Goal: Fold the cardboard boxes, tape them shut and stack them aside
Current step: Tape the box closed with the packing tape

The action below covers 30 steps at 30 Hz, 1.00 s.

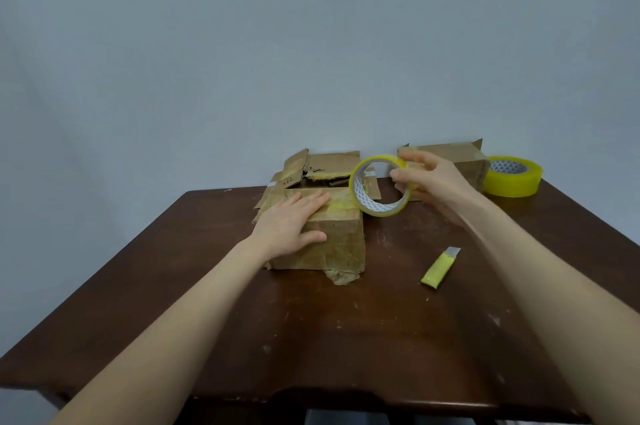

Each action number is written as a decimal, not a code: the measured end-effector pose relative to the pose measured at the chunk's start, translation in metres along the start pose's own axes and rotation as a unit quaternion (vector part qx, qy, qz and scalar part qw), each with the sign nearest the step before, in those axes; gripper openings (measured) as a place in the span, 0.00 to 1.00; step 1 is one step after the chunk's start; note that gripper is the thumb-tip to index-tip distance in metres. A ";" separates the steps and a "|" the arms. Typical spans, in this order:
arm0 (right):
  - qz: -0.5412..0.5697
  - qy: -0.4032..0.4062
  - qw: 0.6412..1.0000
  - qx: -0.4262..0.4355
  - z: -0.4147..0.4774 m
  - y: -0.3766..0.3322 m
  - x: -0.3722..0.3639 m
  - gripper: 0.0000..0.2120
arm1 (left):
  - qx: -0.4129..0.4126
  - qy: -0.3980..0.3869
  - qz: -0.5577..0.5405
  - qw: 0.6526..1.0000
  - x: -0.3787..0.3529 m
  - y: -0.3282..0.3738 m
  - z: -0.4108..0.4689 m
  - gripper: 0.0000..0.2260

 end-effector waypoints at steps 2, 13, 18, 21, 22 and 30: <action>0.033 0.020 0.999 0.013 -0.006 0.008 -0.001 0.19 | 0.010 -0.010 -0.002 1.000 -0.001 0.002 0.002 0.34; -0.160 -0.007 0.985 0.067 -0.009 -0.011 0.025 0.14 | 0.018 -0.029 0.010 0.999 -0.002 0.000 0.002 0.30; -0.122 -0.006 0.991 0.061 -0.006 -0.002 0.021 0.19 | 0.023 0.004 -0.056 0.998 0.001 0.000 0.003 0.26; -0.166 -0.036 0.983 0.070 -0.003 -0.008 0.000 0.20 | 0.118 0.077 -0.130 0.982 0.006 -0.016 -0.004 0.28; -0.172 -0.045 0.982 0.068 -0.002 -0.009 -0.004 0.20 | 0.151 0.071 -0.116 0.979 0.005 -0.022 -0.006 0.26; -0.147 -0.037 0.987 0.048 0.005 0.008 0.000 0.21 | 0.091 -0.005 -0.032 0.995 0.008 0.025 0.010 0.33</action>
Point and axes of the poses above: each hand's wrist, its own z-axis towards the middle knuckle, its own x-axis out of the back of the hand, y = z × x, the point moved 5 cm from there along z, towards the middle knuckle, and after that the axes turned 5 degrees about -x, right-handed, at the moved point
